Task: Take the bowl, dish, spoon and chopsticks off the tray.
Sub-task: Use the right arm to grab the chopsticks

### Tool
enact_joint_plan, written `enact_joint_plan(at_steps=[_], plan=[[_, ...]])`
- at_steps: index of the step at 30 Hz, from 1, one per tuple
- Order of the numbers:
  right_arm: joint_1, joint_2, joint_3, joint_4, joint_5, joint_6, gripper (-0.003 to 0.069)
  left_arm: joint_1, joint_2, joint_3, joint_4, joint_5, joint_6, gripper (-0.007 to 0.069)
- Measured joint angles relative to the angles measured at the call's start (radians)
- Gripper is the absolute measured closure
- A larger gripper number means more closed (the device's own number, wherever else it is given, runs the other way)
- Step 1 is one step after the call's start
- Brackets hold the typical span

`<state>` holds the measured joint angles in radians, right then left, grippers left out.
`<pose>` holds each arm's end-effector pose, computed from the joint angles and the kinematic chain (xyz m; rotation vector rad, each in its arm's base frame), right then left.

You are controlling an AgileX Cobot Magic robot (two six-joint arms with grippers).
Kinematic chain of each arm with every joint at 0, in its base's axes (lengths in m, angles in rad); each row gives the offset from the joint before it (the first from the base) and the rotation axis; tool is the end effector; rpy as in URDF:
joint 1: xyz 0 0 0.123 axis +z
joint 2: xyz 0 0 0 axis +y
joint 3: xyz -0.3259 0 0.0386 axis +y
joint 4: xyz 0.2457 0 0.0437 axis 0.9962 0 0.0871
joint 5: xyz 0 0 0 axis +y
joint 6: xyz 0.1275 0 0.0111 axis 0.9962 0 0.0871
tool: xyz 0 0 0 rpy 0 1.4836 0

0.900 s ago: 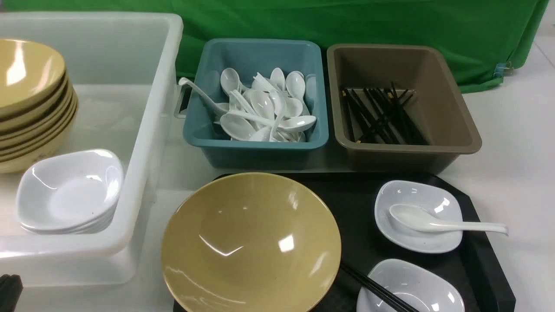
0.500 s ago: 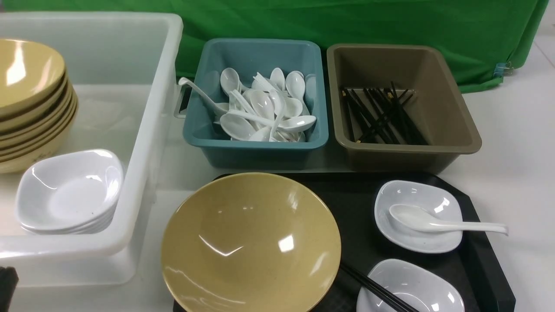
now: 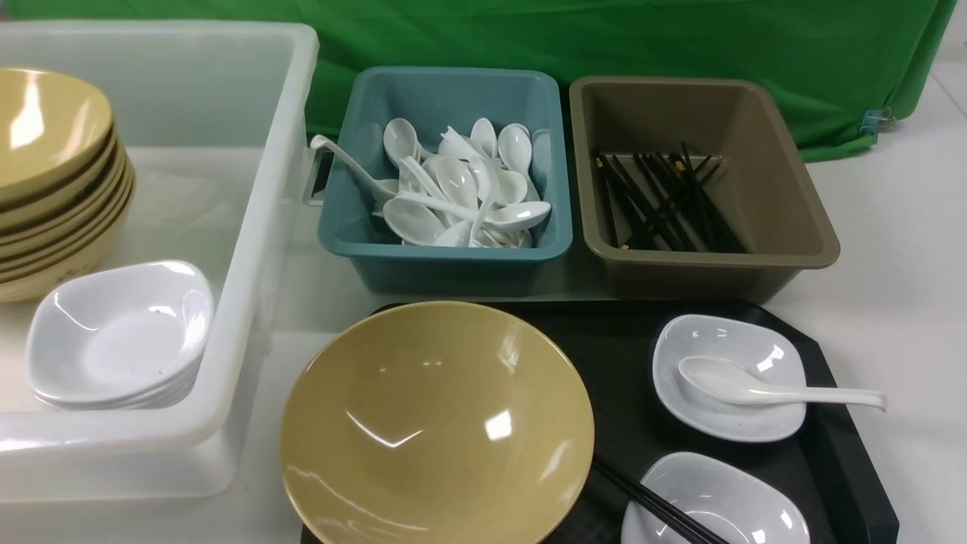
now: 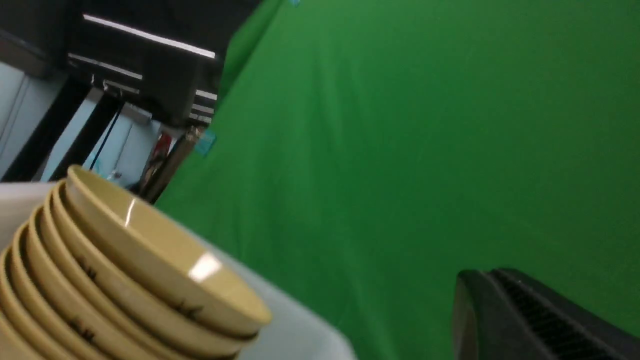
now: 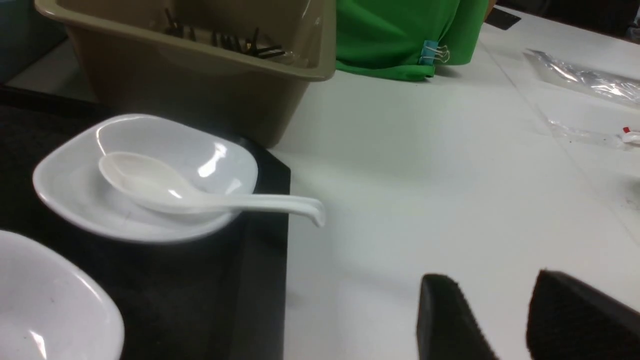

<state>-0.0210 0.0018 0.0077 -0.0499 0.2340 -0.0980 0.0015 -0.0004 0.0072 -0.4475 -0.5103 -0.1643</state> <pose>0.0466 -0.0025 0.1836 -0.0999 1.7258 -0.1336 0.0269 0.0271 0.2686 -0.4725 0.9316 -0.3992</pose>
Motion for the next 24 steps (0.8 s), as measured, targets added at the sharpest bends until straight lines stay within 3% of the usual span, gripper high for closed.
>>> enact_joint_plan(at_steps=[2, 5, 8, 11, 12, 16, 17, 19, 21, 24], plan=[[0.000, 0.000, 0.000, 0.023, -0.058, 0.030, 0.0416, 0.000, 0.000, -0.016, 0.019, -0.079, -0.079, 0.0622], [0.000, 0.000, 0.000, 0.124, -0.219, 0.194, 0.0416, 0.000, 0.035, -0.139, 0.028, 0.008, -0.147, 0.0622], [0.000, 0.000, 0.000, 0.198, -0.400, 0.454, 0.0416, 0.000, 0.153, -0.368, 0.122, 0.286, -0.164, 0.0622], [0.000, 0.000, 0.000, 0.212, -0.481, 0.522, 0.0418, 0.000, 0.330, -0.603, 0.188, 0.575, -0.155, 0.0622], [0.000, 0.000, 0.000, 0.213, -0.484, 0.526, 0.0419, 0.000, 0.344, -0.618, 0.192, 0.597, -0.151, 0.0622], [0.003, 0.000, 0.000, 0.216, -0.543, 0.609, 0.0439, 0.000, 0.660, -0.887, 0.167, 1.055, 0.077, 0.0622], [0.004, 0.000, -0.002, 0.214, -0.543, 0.614, 0.0449, 0.000, 0.673, -0.900, 0.158, 1.071, 0.091, 0.0622], [0.026, 0.010, -0.046, 0.168, -0.449, 0.657, 0.0522, 0.000, 0.784, -0.936, 0.103, 1.195, 0.212, 0.0622], [0.105, 0.076, -0.187, 0.083, -0.214, 0.644, 0.0622, 0.000, 0.906, -0.947, 0.014, 1.290, 0.357, 0.0622], [0.225, 0.237, -0.386, 0.050, 0.082, 0.519, 0.0654, -0.004, 1.052, -0.947, -0.127, 1.383, 0.534, 0.0627]])
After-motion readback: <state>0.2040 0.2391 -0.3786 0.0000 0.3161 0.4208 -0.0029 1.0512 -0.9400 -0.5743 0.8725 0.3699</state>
